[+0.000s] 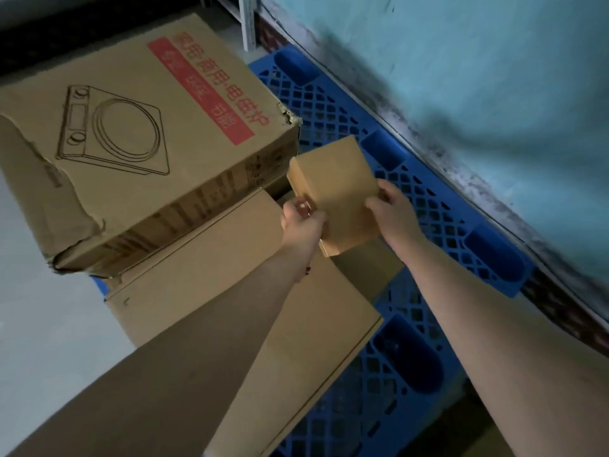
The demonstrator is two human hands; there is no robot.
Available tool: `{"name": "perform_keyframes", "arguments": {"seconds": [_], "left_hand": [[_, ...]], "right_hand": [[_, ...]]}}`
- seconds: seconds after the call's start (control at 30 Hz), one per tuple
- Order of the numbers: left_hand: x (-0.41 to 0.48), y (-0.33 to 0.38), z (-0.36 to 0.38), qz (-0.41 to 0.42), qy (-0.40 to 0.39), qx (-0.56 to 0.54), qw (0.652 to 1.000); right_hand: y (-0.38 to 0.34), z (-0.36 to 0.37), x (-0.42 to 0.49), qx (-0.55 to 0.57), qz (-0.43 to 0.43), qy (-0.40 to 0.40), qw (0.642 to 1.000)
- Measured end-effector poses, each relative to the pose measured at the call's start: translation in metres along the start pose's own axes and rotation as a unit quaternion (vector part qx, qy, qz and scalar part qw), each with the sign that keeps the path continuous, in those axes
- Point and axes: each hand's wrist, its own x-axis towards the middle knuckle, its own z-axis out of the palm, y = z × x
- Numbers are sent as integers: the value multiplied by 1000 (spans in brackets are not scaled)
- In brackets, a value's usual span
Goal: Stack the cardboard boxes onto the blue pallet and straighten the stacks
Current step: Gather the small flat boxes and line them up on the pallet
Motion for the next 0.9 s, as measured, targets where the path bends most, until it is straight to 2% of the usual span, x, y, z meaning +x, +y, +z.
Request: {"name": "perform_keyframes", "arguments": {"seconds": [0.1, 0.27, 0.37, 0.47, 0.6, 0.73, 0.9], "left_hand": [[19, -16, 14, -18, 15, -65, 998], [47, -45, 14, -44, -5, -25, 999], [60, -49, 10, -10, -8, 11, 1000], [68, -54, 8, 30, -9, 16, 999], [71, -55, 0, 91, 35, 22, 995], [77, -48, -4, 67, 64, 71, 993], [75, -39, -5, 58, 87, 65, 992]], "right_hand": [[14, 12, 36, -16, -17, -3, 1000], [48, 41, 78, -49, 16, 4, 999], [59, 59, 90, -14, 27, 22, 999], [59, 68, 100, -57, 3, 16, 998], [50, 77, 97, -52, -7, 0, 999], [46, 83, 92, -80, -15, -32, 996], [40, 74, 88, 33, 27, 36, 998]]}}
